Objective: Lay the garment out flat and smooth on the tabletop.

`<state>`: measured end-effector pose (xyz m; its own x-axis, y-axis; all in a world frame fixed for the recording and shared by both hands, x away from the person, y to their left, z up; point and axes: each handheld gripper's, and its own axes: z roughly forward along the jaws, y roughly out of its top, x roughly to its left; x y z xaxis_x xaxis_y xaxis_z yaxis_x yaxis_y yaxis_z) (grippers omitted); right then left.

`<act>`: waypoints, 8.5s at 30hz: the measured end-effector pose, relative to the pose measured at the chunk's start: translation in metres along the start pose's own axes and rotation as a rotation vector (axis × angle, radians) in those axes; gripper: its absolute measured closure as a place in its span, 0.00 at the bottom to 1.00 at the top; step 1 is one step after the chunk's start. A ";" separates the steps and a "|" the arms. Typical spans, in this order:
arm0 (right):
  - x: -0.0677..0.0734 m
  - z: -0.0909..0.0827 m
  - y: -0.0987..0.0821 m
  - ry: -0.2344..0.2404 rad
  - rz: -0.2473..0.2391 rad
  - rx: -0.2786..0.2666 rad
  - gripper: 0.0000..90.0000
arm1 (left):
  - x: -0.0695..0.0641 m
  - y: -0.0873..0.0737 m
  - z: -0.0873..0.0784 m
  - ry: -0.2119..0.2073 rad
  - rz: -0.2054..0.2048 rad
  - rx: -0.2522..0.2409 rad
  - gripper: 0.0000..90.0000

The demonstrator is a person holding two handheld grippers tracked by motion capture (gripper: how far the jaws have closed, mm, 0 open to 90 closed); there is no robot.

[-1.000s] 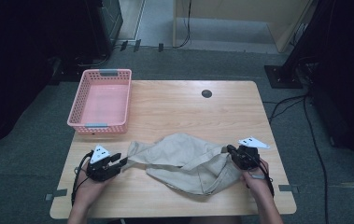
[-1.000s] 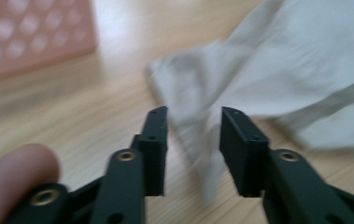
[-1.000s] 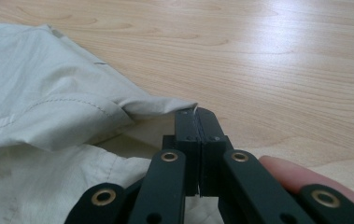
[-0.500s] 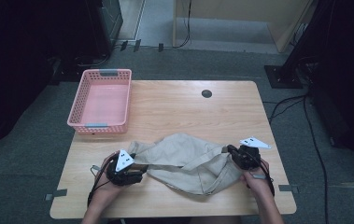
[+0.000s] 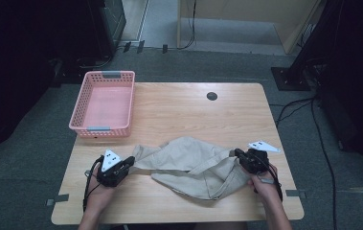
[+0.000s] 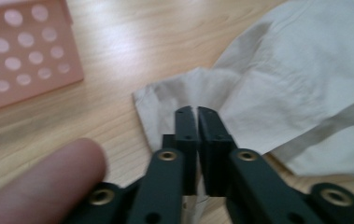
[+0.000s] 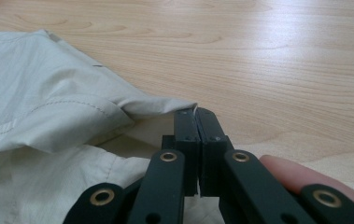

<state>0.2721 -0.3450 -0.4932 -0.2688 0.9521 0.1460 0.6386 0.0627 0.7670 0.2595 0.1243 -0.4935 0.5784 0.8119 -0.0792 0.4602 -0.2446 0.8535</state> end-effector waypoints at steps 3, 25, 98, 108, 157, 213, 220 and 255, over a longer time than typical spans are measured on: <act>0.000 0.000 0.000 -0.001 -0.002 0.002 1.00 | -0.002 0.007 -0.008 -0.063 0.032 -0.024 0.70; 0.011 0.011 -0.013 0.032 -0.073 0.079 1.00 | -0.043 -0.006 0.040 -0.053 0.070 0.077 1.00; -0.046 0.061 0.081 0.181 0.182 0.090 0.94 | 0.001 0.085 0.102 0.043 -0.570 -0.068 0.85; -0.030 0.036 0.094 -0.032 0.140 -0.044 0.67 | -0.034 0.090 0.097 0.087 -0.250 -0.117 0.47; 0.109 0.004 -0.015 0.087 -0.394 0.084 0.42 | -0.085 -0.002 0.078 -0.007 0.039 0.168 0.34; 0.026 0.062 0.012 -0.069 -0.158 0.064 0.53 | -0.083 -0.002 0.078 0.041 0.065 0.177 0.34; 0.019 0.072 0.018 -0.063 -0.147 0.097 0.91 | -0.083 -0.002 0.078 0.043 0.064 0.177 0.34; -0.101 0.057 0.041 -0.327 0.253 0.027 0.90 | -0.083 -0.002 0.078 0.050 0.061 0.177 0.34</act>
<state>0.3658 -0.4214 -0.5122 0.1396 0.9831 0.1181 0.6748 -0.1818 0.7153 0.2631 0.0161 -0.5287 0.5765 0.8171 -0.0009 0.5394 -0.3797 0.7516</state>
